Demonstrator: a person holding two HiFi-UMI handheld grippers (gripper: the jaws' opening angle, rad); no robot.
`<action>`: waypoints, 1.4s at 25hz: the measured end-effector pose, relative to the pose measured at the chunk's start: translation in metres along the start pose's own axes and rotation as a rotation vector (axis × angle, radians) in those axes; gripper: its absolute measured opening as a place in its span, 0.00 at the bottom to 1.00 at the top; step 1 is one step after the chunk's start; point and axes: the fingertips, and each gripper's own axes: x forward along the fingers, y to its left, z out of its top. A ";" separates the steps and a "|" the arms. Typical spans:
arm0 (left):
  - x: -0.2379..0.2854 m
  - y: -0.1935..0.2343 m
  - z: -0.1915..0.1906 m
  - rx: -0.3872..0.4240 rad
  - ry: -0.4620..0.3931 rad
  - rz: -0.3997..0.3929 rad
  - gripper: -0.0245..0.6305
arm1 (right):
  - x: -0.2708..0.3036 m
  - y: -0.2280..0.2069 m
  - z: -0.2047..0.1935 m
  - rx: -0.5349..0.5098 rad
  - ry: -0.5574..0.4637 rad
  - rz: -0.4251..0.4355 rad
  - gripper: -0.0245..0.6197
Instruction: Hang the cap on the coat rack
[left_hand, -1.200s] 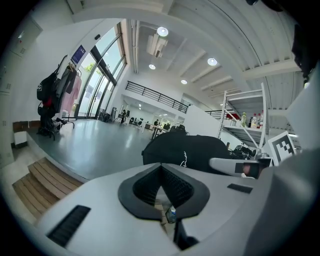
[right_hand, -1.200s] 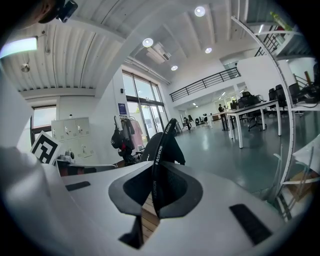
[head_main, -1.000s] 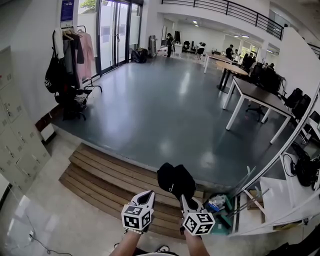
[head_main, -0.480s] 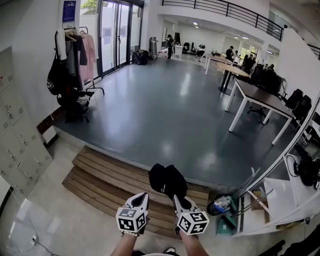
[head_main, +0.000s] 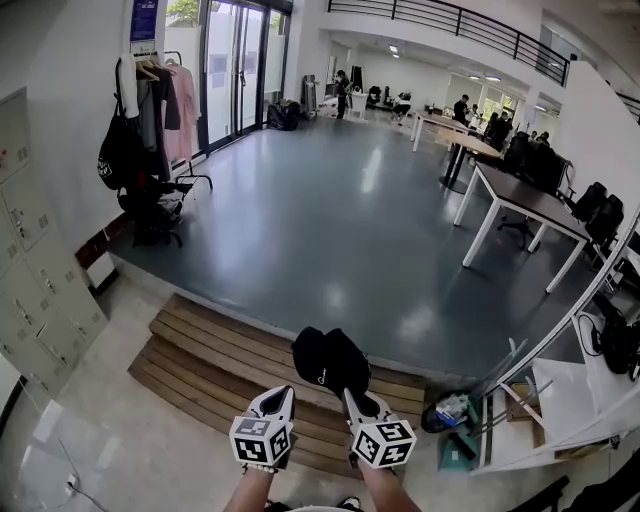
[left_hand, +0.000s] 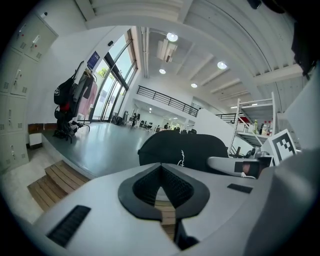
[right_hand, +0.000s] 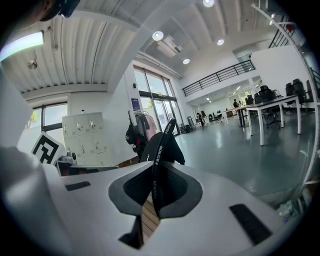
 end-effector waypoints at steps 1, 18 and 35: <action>-0.002 0.004 0.001 -0.002 -0.002 0.001 0.04 | 0.003 0.004 -0.001 -0.002 0.002 0.002 0.07; -0.072 0.105 0.012 -0.034 -0.035 0.084 0.04 | 0.063 0.114 -0.020 -0.042 0.038 0.103 0.07; -0.139 0.184 0.012 -0.094 -0.077 0.178 0.04 | 0.104 0.211 -0.042 -0.090 0.084 0.214 0.07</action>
